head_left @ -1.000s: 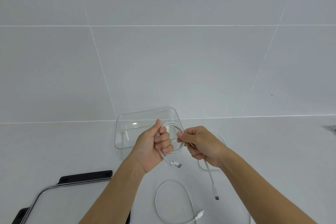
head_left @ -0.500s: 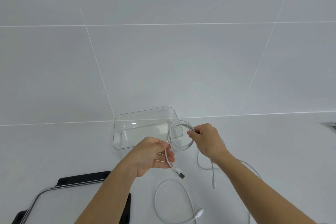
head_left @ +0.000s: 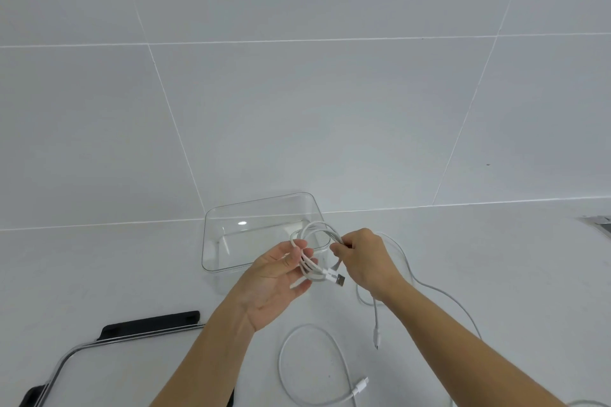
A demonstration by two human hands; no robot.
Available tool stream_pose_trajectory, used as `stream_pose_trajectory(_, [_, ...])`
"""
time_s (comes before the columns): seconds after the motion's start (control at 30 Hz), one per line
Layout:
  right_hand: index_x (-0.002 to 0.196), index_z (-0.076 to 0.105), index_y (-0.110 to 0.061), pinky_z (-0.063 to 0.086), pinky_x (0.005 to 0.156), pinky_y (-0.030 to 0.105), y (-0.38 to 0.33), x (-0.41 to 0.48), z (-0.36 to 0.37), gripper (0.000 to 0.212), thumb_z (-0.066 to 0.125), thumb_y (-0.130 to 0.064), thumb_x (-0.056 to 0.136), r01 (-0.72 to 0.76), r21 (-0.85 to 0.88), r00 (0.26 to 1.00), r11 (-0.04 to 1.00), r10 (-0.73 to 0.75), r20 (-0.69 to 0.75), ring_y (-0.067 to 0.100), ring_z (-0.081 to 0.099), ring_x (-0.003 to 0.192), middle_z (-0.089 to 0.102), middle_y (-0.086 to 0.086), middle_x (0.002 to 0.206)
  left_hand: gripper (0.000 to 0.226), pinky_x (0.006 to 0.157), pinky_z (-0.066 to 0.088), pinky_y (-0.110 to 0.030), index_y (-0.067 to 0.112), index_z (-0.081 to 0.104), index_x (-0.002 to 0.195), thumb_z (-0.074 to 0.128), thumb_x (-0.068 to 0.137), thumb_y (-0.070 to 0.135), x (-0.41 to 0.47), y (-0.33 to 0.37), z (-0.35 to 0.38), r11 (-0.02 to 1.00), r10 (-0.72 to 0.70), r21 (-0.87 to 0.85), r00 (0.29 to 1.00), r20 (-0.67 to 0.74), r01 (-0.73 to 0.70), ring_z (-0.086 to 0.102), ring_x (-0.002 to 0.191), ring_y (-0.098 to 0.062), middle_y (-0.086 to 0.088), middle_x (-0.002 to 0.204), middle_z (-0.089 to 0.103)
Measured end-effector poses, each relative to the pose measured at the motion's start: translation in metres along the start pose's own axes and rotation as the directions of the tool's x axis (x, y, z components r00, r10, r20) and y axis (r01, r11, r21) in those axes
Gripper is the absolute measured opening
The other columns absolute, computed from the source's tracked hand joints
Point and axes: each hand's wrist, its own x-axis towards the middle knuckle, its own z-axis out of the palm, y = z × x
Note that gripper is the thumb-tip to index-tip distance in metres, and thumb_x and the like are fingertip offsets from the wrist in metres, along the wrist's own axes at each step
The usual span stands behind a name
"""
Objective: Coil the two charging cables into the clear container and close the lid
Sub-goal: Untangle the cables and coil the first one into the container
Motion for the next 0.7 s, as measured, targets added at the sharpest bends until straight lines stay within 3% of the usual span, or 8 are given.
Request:
stream_pose_trajectory(0.1, [0.065, 0.048, -0.008, 0.017, 0.036, 0.018, -0.001, 0.000, 0.002, 0.025, 0.052, -0.011, 0.089, -0.017, 0.059, 0.999, 0.998, 0.014, 0.036, 0.014, 0.022, 0.043, 0.033, 0.007, 0.056, 0.007, 0.069, 0.052, -0.028, 0.009, 0.067, 0.072, 0.063, 0.068, 0.005, 0.005, -0.003, 0.004, 0.992, 0.122, -0.029, 0.993, -0.005, -0.122, 0.060, 0.064, -0.018, -0.004, 0.065, 0.062])
stream_pose_trajectory(0.2, [0.065, 0.049, -0.007, 0.020, 0.033, 0.016, -0.003, 0.000, 0.004, 0.024, 0.052, -0.009, 0.089, -0.030, 0.146, 0.998, 0.989, 0.021, 0.064, 0.008, 0.026, 0.031, 0.043, 0.011, 0.057, 0.011, 0.056, 0.053, -0.022, 0.004, 0.061, 0.076, 0.064, 0.066, -0.001, 0.008, -0.006, 0.009, 0.966, 0.252, -0.044, 0.965, -0.068, -0.255, 0.057, 0.052, -0.016, -0.004, 0.059, 0.058])
stream_pose_trajectory(0.3, [0.062, 0.046, -0.005, 0.022, 0.031, 0.014, -0.005, -0.002, 0.003, 0.027, 0.051, -0.008, 0.088, -0.020, 0.170, 0.998, 0.985, 0.010, 0.064, 0.006, 0.027, 0.025, 0.042, 0.006, 0.050, 0.013, 0.055, 0.053, -0.023, 0.002, 0.061, 0.076, 0.064, 0.071, -0.010, 0.009, -0.007, 0.014, 0.929, 0.368, 0.077, 0.920, -0.136, -0.361, 0.058, 0.049, -0.016, -0.003, 0.059, 0.060])
stream_pose_trajectory(0.47, [0.064, 0.045, -0.006, 0.024, 0.031, 0.012, -0.006, -0.003, 0.003, 0.027, 0.051, -0.008, 0.090, -0.019, 0.198, 0.999, 0.980, 0.009, 0.050, 0.004, 0.035, 0.024, 0.038, 0.007, 0.051, 0.013, 0.056, 0.052, -0.020, 0.004, 0.062, 0.081, 0.069, 0.076, -0.005, 0.007, -0.011, 0.021, 0.758, 0.561, 0.508, 0.806, -0.189, -0.409, 0.064, 0.051, -0.014, 0.006, 0.061, 0.068])
stream_pose_trajectory(0.57, [0.066, 0.049, -0.005, 0.024, 0.030, 0.012, -0.006, -0.004, 0.004, 0.025, 0.051, -0.009, 0.090, -0.020, 0.201, 0.998, 0.979, 0.009, 0.058, 0.004, 0.034, 0.023, 0.038, 0.005, 0.049, 0.015, 0.060, 0.055, -0.030, 0.014, 0.060, 0.078, 0.071, 0.077, 0.003, 0.010, -0.016, 0.023, 0.640, 0.635, 0.667, 0.751, -0.180, -0.381, 0.064, 0.051, -0.011, 0.011, 0.063, 0.068])
stream_pose_trajectory(0.7, [0.061, 0.044, -0.007, 0.022, 0.035, 0.016, -0.002, -0.003, 0.006, 0.030, 0.052, -0.012, 0.090, -0.010, 0.150, 0.999, 0.989, 0.002, 0.055, 0.012, 0.027, 0.038, 0.034, 0.004, 0.051, 0.011, 0.060, 0.058, -0.040, 0.013, 0.056, 0.086, 0.065, 0.083, 0.007, 0.011, -0.023, 0.022, 0.526, 0.689, 0.785, 0.705, -0.168, -0.327, 0.067, 0.053, -0.013, -0.004, 0.076, 0.069])
